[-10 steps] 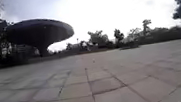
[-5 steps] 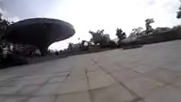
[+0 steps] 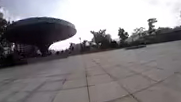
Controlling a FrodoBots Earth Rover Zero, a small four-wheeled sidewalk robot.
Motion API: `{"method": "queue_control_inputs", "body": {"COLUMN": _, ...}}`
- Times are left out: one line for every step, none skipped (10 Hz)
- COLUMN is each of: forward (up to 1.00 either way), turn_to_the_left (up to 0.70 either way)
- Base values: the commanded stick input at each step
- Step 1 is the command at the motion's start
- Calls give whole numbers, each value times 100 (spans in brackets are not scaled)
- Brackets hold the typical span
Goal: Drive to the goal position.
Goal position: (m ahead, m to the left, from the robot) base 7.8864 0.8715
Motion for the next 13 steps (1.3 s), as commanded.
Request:
{"method": "queue_control_inputs", "body": {"forward": 85, "turn_to_the_left": -33}}
{"method": "queue_control_inputs", "body": {"forward": 85, "turn_to_the_left": -34}}
{"method": "queue_control_inputs", "body": {"forward": 85, "turn_to_the_left": -20}}
{"method": "queue_control_inputs", "body": {"forward": 85, "turn_to_the_left": -5}}
{"method": "queue_control_inputs", "body": {"forward": 85, "turn_to_the_left": 0}}
{"method": "queue_control_inputs", "body": {"forward": 85, "turn_to_the_left": 0}}
{"method": "queue_control_inputs", "body": {"forward": 85, "turn_to_the_left": 0}}
{"method": "queue_control_inputs", "body": {"forward": 85, "turn_to_the_left": 0}}
{"method": "queue_control_inputs", "body": {"forward": 85, "turn_to_the_left": 0}}
{"method": "queue_control_inputs", "body": {"forward": 85, "turn_to_the_left": 0}}
{"method": "queue_control_inputs", "body": {"forward": 85, "turn_to_the_left": 0}}
{"method": "queue_control_inputs", "body": {"forward": 85, "turn_to_the_left": 0}}
{"method": "queue_control_inputs", "body": {"forward": 85, "turn_to_the_left": 0}}
